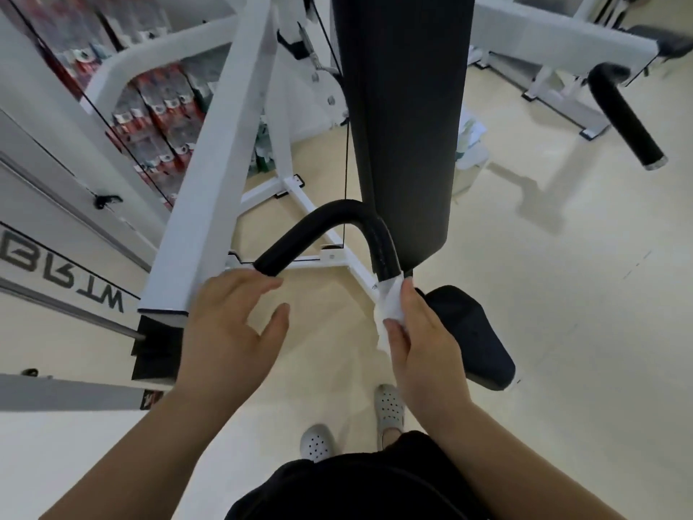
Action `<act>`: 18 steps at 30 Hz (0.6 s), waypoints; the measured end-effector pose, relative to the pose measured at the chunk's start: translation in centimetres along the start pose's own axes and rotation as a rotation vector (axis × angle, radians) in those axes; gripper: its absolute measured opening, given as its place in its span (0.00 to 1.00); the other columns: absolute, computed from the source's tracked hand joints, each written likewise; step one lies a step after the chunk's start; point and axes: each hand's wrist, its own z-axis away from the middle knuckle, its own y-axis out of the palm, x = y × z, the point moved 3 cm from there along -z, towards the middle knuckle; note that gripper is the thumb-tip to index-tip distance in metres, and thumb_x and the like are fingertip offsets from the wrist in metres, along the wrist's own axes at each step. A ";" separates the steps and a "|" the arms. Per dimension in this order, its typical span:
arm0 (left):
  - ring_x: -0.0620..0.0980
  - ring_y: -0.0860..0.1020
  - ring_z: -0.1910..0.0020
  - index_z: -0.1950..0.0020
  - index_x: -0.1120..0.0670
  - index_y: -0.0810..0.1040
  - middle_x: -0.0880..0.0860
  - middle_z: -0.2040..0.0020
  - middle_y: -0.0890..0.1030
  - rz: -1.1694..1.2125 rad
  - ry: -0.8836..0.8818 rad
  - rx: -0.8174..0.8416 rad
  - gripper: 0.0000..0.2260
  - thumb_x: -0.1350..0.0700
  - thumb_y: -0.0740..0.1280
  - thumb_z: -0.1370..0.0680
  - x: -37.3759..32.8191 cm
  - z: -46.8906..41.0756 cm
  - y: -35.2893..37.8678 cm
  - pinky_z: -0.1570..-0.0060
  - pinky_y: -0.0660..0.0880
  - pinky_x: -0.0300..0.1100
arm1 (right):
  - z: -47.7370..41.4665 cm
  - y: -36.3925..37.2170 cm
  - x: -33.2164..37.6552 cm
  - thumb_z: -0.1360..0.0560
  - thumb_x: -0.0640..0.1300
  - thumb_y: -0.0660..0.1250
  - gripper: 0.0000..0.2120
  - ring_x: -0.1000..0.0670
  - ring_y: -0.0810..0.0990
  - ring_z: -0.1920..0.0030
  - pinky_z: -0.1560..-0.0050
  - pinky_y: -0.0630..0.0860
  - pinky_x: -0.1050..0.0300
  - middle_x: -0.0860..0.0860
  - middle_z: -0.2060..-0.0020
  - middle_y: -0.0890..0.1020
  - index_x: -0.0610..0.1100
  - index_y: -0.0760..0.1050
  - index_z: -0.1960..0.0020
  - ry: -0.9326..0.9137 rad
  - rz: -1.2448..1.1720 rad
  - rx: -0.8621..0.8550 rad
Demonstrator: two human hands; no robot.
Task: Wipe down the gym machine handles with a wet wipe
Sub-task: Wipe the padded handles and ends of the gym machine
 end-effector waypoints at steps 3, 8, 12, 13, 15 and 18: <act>0.57 0.78 0.43 0.41 0.59 0.83 0.57 0.42 0.81 -0.164 0.086 -0.011 0.17 0.52 0.67 0.27 1.5 -0.1 -1.0 0.38 0.70 0.48 | -2.3 -0.4 1.1 0.17 0.45 0.60 0.27 0.51 0.69 0.27 0.30 0.67 0.60 0.52 0.23 0.66 0.45 0.56 0.21 -0.074 0.004 -0.005; 0.58 0.76 0.37 0.33 0.59 0.78 0.57 0.33 0.77 -0.299 0.086 0.231 0.26 0.45 0.63 0.26 1.9 0.2 0.0 0.36 0.73 0.53 | -10.0 -1.0 4.3 0.17 0.43 0.59 0.24 0.52 0.68 0.26 0.28 0.62 0.63 0.51 0.23 0.66 0.45 0.61 0.22 -0.257 0.089 -0.006; 0.55 0.76 0.38 0.33 0.59 0.77 0.56 0.34 0.78 -0.347 0.034 0.248 0.28 0.43 0.61 0.26 1.6 -0.3 -0.1 0.38 0.73 0.50 | -12.4 -1.1 5.0 0.17 0.41 0.59 0.24 0.57 0.63 0.25 0.24 0.59 0.60 0.52 0.24 0.66 0.44 0.61 0.22 -0.326 0.030 0.091; 0.56 0.77 0.38 0.33 0.59 0.78 0.55 0.35 0.79 -0.349 0.019 0.246 0.28 0.43 0.61 0.26 1.5 -0.4 0.0 0.38 0.73 0.50 | -12.0 -1.2 4.9 0.17 0.41 0.58 0.24 0.60 0.60 0.25 0.23 0.57 0.62 0.53 0.23 0.64 0.45 0.59 0.21 -0.318 0.006 0.111; 0.57 0.79 0.39 0.34 0.59 0.78 0.55 0.36 0.80 -0.357 -0.001 0.248 0.28 0.43 0.61 0.26 1.5 -0.7 0.3 0.38 0.73 0.51 | -10.5 -1.3 4.1 0.16 0.43 0.55 0.26 0.66 0.56 0.27 0.27 0.52 0.72 0.56 0.20 0.56 0.47 0.54 0.20 -0.298 -0.004 0.139; 0.58 0.80 0.41 0.35 0.60 0.79 0.56 0.38 0.81 -0.360 -0.001 0.229 0.26 0.44 0.63 0.26 1.7 -1.0 0.8 0.39 0.74 0.53 | -6.2 -1.3 2.2 0.16 0.44 0.53 0.28 0.63 0.60 0.30 0.35 0.61 0.78 0.59 0.20 0.45 0.53 0.45 0.20 -0.270 -0.006 0.182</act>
